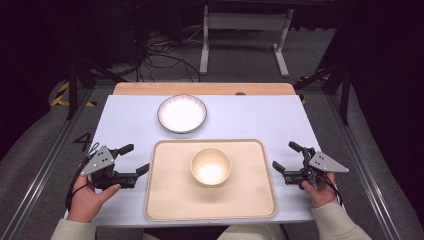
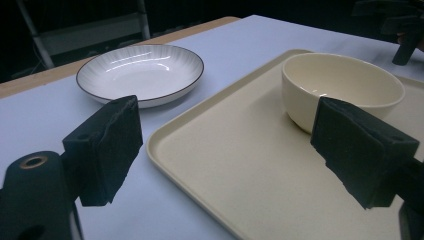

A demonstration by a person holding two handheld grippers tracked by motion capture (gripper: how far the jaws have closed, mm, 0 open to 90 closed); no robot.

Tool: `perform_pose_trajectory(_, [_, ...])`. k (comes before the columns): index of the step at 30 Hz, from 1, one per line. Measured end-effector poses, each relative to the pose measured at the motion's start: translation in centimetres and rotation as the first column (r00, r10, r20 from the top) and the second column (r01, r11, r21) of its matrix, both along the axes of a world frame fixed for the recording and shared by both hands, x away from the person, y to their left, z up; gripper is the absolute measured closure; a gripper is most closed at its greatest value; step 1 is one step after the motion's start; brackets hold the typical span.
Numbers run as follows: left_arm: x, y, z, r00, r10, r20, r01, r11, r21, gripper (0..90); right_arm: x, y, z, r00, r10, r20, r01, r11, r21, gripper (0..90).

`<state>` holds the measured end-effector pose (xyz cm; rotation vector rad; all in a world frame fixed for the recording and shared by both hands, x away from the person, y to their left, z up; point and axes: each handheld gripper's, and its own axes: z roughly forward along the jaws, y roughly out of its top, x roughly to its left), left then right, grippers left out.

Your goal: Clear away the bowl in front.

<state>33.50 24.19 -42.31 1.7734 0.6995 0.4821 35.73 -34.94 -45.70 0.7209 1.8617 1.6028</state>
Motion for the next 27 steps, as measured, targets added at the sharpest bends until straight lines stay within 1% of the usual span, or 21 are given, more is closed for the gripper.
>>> perform_pose_trajectory(3, [-0.1,0.4,-0.4,0.9999,0.013,0.0,-0.013,0.9999,-0.009,14.1,0.0,0.0,0.0,1.0,0.0,0.0,0.0,1.0,0.003,4.9])
perform_pose_trajectory(5, [-0.3,0.9,-0.9,0.9995,0.03,-0.008,-0.03,0.9992,-0.024,14.1,0.0,0.0,0.0,1.0,-0.003,-0.002,0.003,1.0,0.003,4.9])
perform_pose_trajectory(11, [-0.4,1.5,-1.7,0.9987,0.051,-0.011,-0.051,0.9982,-0.033,13.8,0.0,0.0,0.0,1.0,-0.002,0.0,0.002,1.0,0.004,4.9])
perform_pose_trajectory(14, [-0.5,1.7,-2.3,0.9982,0.053,-0.027,-0.055,0.9971,-0.053,13.7,0.0,0.0,0.0,1.0,-0.001,0.001,0.001,1.0,0.005,4.9])
perform_pose_trajectory(17, [-0.6,2.0,-2.7,0.9983,0.056,-0.015,-0.057,0.9962,-0.067,12.7,-0.1,-0.1,0.0,1.0,-0.001,0.003,0.001,1.0,0.008,4.9])
perform_pose_trajectory(19, [-0.6,2.2,-2.9,0.9975,0.071,-0.002,-0.071,0.9962,-0.05,11.9,-0.1,-0.1,0.0,1.0,-0.001,0.005,0.001,0.9999,0.012,4.9])
perform_pose_trajectory(23, [-0.6,2.2,-3.3,0.9972,0.075,-0.006,-0.075,0.9964,-0.04,11.4,-0.1,-0.1,0.0,1.0,0.0,0.006,0.0,0.9999,0.016,4.9])
perform_pose_trajectory(25, [-0.6,2.2,-3.5,0.9969,0.079,-0.004,-0.079,0.9966,-0.025,10.8,-0.1,-0.1,-0.1,1.0,0.0,0.007,0.0,0.9999,0.016,4.9])
perform_pose_trajectory(26, [-0.6,2.2,-3.6,0.9968,0.079,-0.013,-0.079,0.9965,-0.028,10.6,-0.1,-0.1,-0.1,1.0,-0.002,0.005,0.001,0.9998,0.017,4.9])
perform_pose_trajectory(27, [-0.6,2.2,-3.7,0.9966,0.081,-0.012,-0.082,0.9963,-0.025,10.5,-0.1,-0.1,-0.1,1.0,-0.002,0.005,0.002,0.9998,0.018,4.9])
